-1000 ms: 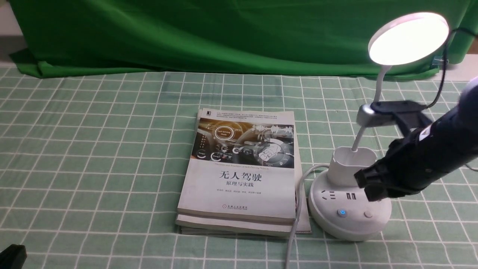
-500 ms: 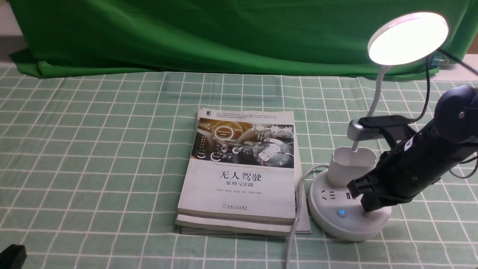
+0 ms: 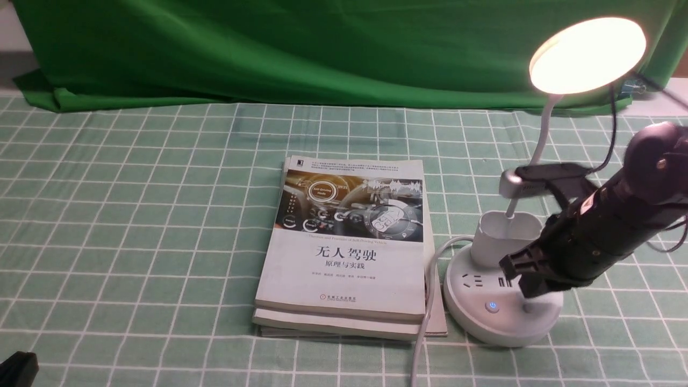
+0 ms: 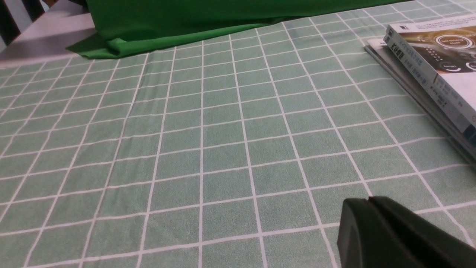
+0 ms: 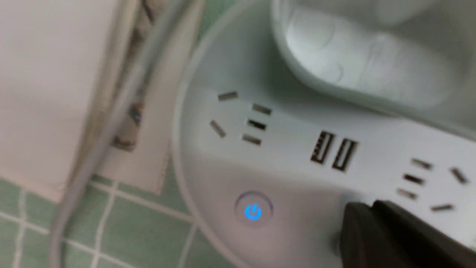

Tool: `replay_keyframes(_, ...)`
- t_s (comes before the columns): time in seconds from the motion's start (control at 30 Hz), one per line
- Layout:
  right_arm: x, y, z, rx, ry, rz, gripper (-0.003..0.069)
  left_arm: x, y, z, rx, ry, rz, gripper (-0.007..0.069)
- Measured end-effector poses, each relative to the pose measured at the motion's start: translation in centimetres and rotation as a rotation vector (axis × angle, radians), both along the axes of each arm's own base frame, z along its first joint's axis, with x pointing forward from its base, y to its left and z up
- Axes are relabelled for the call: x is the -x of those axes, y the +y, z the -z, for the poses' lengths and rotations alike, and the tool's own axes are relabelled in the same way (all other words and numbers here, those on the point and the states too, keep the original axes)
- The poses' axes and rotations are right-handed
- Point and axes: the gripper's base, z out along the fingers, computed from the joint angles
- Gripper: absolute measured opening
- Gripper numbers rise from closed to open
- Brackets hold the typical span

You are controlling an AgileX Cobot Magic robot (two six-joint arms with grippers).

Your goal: Turn off the desk lamp on the blue coffee tablecloth by hand.

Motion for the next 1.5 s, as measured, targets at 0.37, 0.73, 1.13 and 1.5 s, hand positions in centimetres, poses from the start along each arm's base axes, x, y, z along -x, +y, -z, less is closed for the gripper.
replay_keyframes(0.37,0.2,0.0,1.2,0.016,0.061,-0.006,0.0036,0.0,0.0,0.0,0.0,0.0,0.0,0.0)
replay_keyframes(0.73,-0.2,0.1,1.8,0.016,0.071,-0.002,0.0036,0.0,0.0,0.0,0.0,0.0,0.0,0.0)
replay_keyframes(1.13,3.0,-0.8,-4.8,-0.034,-0.111,-0.003,0.0036,0.0,0.0,0.0,0.0,0.0,0.0,0.0)
replay_keyframes(1.5,12.5,-3.6,-6.6,-0.12,-0.373,0.083,0.004,0.0,0.0,0.0,0.0,0.0,0.0,0.0)
